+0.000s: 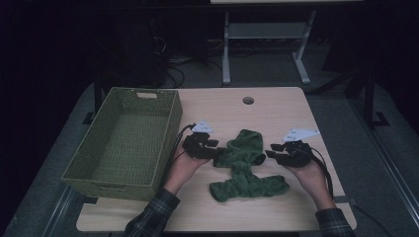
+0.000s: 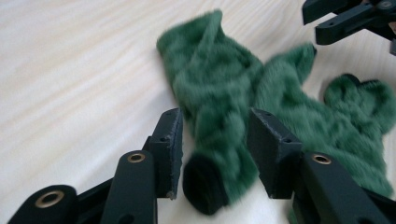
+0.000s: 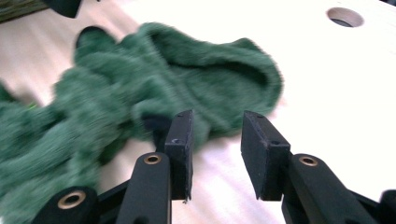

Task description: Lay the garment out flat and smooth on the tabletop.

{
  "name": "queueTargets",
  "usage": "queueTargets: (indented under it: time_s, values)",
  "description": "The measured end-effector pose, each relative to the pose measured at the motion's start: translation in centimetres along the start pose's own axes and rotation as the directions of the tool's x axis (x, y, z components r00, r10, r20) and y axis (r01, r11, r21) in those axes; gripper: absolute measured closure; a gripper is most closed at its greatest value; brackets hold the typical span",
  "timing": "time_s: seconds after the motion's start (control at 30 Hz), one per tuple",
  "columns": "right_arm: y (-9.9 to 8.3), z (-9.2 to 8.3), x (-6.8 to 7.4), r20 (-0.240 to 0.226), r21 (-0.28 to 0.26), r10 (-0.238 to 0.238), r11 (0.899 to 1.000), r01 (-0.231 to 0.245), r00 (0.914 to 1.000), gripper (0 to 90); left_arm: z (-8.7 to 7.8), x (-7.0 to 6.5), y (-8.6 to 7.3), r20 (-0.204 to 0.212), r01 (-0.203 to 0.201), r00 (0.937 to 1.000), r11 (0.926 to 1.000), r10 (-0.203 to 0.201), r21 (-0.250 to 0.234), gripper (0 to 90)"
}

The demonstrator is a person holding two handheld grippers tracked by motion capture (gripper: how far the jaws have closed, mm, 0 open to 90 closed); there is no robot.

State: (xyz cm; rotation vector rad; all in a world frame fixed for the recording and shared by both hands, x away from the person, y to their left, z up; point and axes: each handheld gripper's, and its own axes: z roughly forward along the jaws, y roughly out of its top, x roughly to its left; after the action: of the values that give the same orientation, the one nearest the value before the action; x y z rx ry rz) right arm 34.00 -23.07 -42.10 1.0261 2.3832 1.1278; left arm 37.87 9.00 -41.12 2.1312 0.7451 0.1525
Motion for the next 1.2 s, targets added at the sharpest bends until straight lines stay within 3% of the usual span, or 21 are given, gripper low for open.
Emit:
queueTargets:
  time_s: [0.07, 0.13, 0.33, 0.57, 0.6, 0.63, 0.83, 0.93, 1.03, 1.1, 1.2]
  values:
    - [0.2, 0.2, -0.4, 0.008, 0.000, -0.001, 1.000, 0.001, 1.0000, 63.7, 0.4, 0.2, 0.5, -0.001, -0.010, 0.9999, 0.9999, 0.010, -0.001, 53.9]
    - [0.7, 1.2, -1.8, 0.016, -0.009, 0.042, 0.999, -0.042, 0.9990, 62.9, 1.8, 0.7, 1.7, 0.007, -0.008, 0.9999, 1.0000, 0.008, -0.001, 52.3]
    - [0.9, 3.9, -3.2, 0.025, -0.004, 0.096, 0.995, -0.096, 0.9951, 62.0, 4.3, 1.7, 2.5, 0.019, 0.000, 0.9998, 0.9999, 0.000, 0.016, 52.1]
    - [0.2, 5.9, -3.5, 0.033, 0.036, 0.151, 0.988, -0.152, 0.9880, 57.6, 6.6, 2.4, 2.1, 0.028, 0.019, 0.9994, 0.9986, -0.021, 0.049, 52.2]
    - [0.1, 6.1, -3.5, 0.030, 0.037, 0.155, 0.987, -0.156, 0.9875, 57.4, 6.8, 2.5, 1.9, 0.033, 0.001, 0.9995, 0.9973, -0.004, 0.073, 52.4]
    - [0.1, 6.4, -3.4, 0.027, 0.038, 0.162, 0.986, -0.163, 0.9864, 56.8, 7.0, 2.5, 1.9, 0.031, 0.009, 0.9994, 0.9974, -0.011, 0.072, 53.0]
    - [0.1, 7.9, -2.8, 0.029, 0.075, 0.136, 0.988, -0.138, 0.9902, 57.5, 7.4, 2.6, 1.6, 0.030, 0.001, 0.9995, 0.9954, -0.004, 0.096, 69.2]
    - [0.1, 8.1, -2.4, 0.038, 0.082, 0.127, 0.988, -0.130, 0.9912, 67.3, 7.5, 2.9, 1.3, 0.026, -0.009, 0.9996, 0.9907, 0.005, 0.135, 80.4]
    - [0.1, 8.1, -2.4, 0.027, 0.081, 0.136, 0.987, -0.138, 0.9903, 74.1, 7.3, 3.0, 1.1, 0.017, -0.008, 0.9998, 0.9906, 0.006, 0.137, 85.5]
    - [0.1, 8.0, -2.4, 0.019, 0.086, 0.131, 0.987, -0.132, 0.9912, 82.9, 6.9, 3.2, 1.0, 0.009, 0.006, 0.9999, 0.9934, -0.007, 0.115, 86.2]
    - [0.2, 7.8, -2.3, 0.018, 0.081, 0.117, 0.990, -0.118, 0.9929, 86.9, 6.2, 3.4, 0.8, -0.007, 0.022, 0.9997, 0.9955, -0.022, 0.092, 86.8]
